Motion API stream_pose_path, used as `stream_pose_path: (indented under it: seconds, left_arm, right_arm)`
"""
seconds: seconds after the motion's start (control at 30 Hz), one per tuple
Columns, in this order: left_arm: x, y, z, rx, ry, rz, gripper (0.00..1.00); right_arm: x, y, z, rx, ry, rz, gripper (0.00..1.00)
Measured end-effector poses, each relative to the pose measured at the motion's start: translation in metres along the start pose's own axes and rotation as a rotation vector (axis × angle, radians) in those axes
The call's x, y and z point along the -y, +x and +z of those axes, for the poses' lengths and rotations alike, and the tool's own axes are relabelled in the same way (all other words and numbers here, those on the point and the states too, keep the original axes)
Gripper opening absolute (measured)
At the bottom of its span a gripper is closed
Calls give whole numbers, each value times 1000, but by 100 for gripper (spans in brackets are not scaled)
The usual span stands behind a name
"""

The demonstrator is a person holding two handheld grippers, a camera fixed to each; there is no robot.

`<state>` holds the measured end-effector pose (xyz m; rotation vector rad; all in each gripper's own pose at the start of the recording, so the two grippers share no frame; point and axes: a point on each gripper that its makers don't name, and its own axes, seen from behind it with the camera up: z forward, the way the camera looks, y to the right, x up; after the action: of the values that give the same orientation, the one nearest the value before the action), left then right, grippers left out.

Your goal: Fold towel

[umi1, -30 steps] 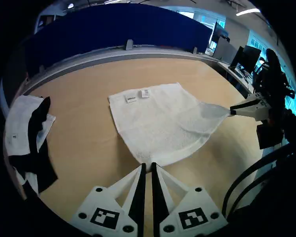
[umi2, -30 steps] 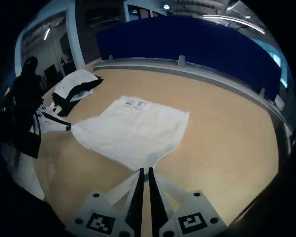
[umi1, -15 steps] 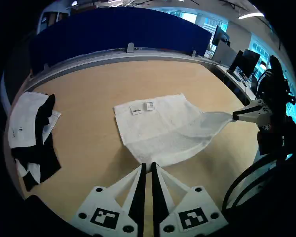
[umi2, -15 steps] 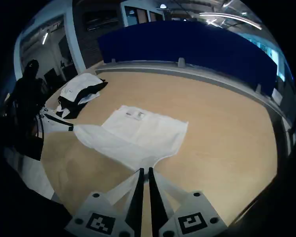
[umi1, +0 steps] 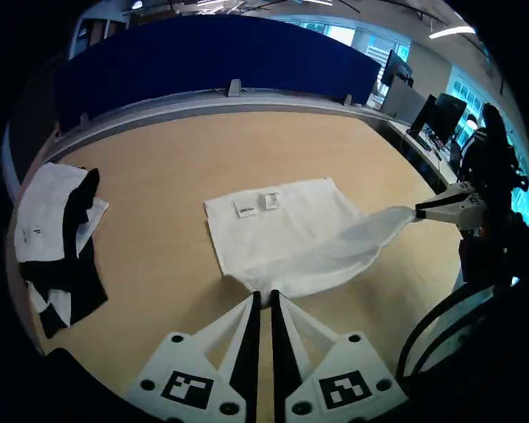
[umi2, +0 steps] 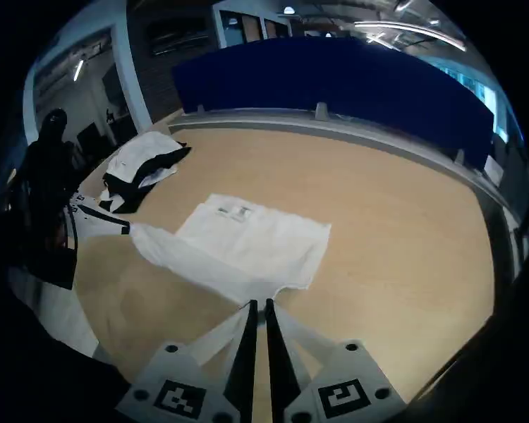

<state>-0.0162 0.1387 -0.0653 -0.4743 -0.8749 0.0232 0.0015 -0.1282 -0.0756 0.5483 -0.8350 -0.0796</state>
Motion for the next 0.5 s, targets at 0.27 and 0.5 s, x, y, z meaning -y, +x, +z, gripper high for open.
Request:
stream_pose_path:
  seconds: [0.27,0.5]
  left_arm:
    - [15,28,17,-30,23,24,10]
    - [32,53,38,-51,47,56,10]
  right_arm:
    - [-15,23,18,-8,-5,-23,8]
    - [-30,43,39,-12,-13,-48,8]
